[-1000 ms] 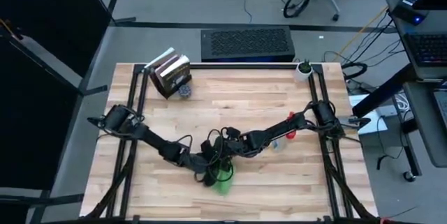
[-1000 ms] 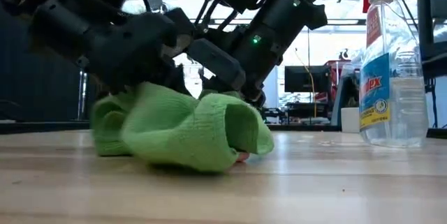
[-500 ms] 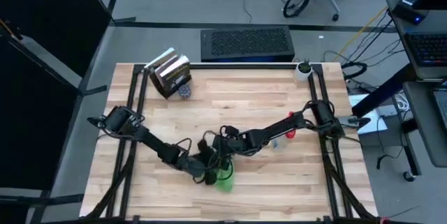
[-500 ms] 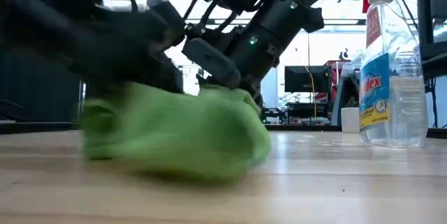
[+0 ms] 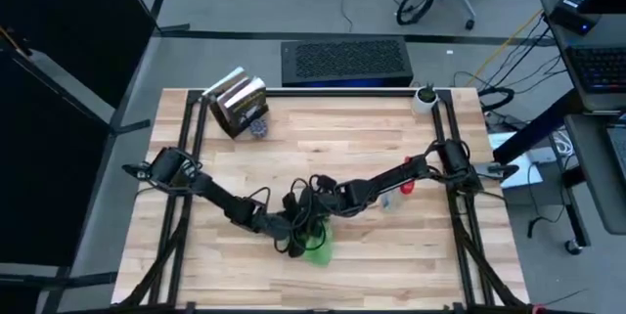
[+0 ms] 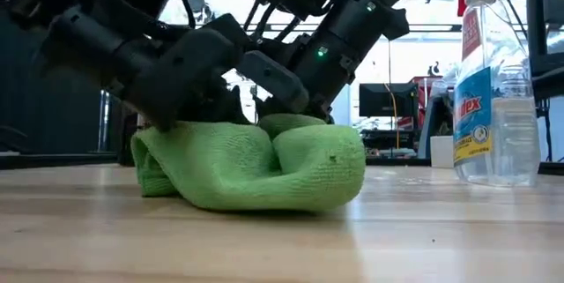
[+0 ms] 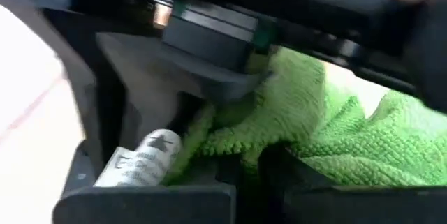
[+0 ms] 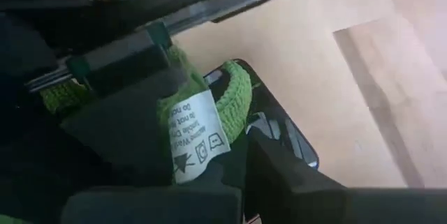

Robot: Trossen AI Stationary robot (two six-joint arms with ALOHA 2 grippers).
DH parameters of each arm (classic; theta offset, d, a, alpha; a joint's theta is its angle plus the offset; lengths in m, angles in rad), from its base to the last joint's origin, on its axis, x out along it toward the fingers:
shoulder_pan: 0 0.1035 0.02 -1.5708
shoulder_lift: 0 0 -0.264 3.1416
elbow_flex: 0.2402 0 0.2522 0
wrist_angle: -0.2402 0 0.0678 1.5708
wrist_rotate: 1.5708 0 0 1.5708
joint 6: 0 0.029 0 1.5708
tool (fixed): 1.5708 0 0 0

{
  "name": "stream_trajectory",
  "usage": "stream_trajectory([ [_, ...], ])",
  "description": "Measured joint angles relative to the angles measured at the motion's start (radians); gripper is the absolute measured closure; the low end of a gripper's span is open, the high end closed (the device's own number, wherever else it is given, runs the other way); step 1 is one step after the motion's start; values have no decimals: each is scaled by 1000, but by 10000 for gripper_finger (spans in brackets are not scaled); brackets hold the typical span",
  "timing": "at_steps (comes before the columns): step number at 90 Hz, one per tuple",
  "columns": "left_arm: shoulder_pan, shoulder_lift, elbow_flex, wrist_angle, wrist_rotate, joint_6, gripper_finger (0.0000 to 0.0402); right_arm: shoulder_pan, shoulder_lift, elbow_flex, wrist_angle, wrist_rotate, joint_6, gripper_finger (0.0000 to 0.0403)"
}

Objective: Apply microfiber cloth
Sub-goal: Wipe the front of the pink cellphone with the green microfiber cloth

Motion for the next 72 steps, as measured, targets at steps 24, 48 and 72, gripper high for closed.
stream_trajectory([
  [24, -64, -15, 3, -2, 177, 6, 401, 0, 0, 1, 3, -2, -4, 403],
  [48, -106, -186, -4, -169, 100, 19, 401, 1, 1, 1, 9, 3, -4, 403],
  [72, -69, -226, -2, -243, -168, 20, 401, 0, 2, -1, 30, 7, -3, 403],
])
